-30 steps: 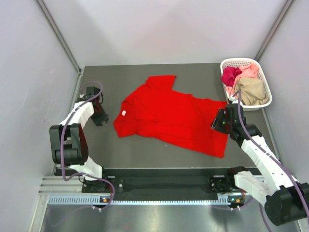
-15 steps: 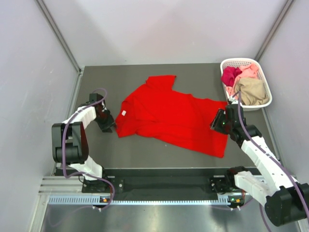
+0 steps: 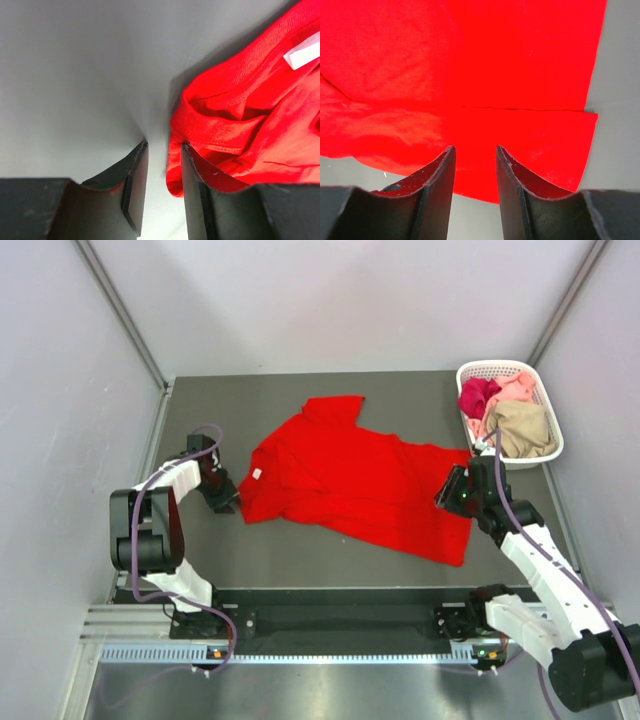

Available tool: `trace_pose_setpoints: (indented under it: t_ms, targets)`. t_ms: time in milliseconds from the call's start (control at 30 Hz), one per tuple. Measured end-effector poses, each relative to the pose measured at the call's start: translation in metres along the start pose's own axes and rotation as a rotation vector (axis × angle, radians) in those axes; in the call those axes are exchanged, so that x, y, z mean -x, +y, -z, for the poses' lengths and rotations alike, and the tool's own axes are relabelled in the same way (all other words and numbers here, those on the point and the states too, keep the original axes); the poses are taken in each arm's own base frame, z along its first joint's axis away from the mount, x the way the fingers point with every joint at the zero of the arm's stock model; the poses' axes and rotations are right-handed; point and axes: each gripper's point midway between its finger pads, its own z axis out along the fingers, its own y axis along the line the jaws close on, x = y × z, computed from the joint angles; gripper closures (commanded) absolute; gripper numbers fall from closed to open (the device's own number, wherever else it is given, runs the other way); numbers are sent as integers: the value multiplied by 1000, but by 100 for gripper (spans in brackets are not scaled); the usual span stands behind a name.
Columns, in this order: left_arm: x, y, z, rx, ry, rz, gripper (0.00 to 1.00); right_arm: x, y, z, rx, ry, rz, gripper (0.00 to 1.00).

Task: Fold and stack the t-shirts
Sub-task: Fold the tshirt

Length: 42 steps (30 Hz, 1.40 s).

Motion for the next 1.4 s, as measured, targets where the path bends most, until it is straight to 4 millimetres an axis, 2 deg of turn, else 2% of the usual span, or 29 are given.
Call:
trace_pose_setpoints:
  t_ms: [133,167,233,267,433,633,833,900,1033,1067,1100,1167,1300,1400]
  targets:
    - [4,-1,-1,-3,-17,8,70,1,1,1,5,-4,-3,62]
    - [5,-2,-1,-4,-19,11,82,1,1,1,5,-3,-4,62]
    - [6,-3,-2,-5,-21,24,97,1,1,1,5,-4,-8,62]
    - [6,-3,-4,-3,-18,30,100,1,1,1,5,-3,-8,61]
    - [11,6,-3,64,-38,60,100,0,1,0,2,0,-8,63]
    - [16,20,0,128,-66,126,100,-14,-7,-8,-29,52,-4,64]
    - [11,71,16,295,-126,220,100,-17,-8,-9,-33,59,-14,64]
    - [10,87,28,343,-153,258,100,-19,-9,-10,-37,65,-22,64]
    - [14,107,55,371,-233,319,100,-25,-11,-18,-57,97,-35,64]
    - [16,109,61,361,-248,326,96,-27,-12,-20,-66,110,-36,64]
    - [17,107,65,337,-258,325,78,-30,-14,-22,-73,122,-37,63]
    - [19,91,69,235,-253,304,63,-32,-15,-24,-81,135,-41,63]
    - [16,49,65,7,-222,265,55,-31,-13,-23,-75,127,-51,63]
    - [8,30,62,-77,-182,229,53,-31,-12,-24,-73,127,-55,63]
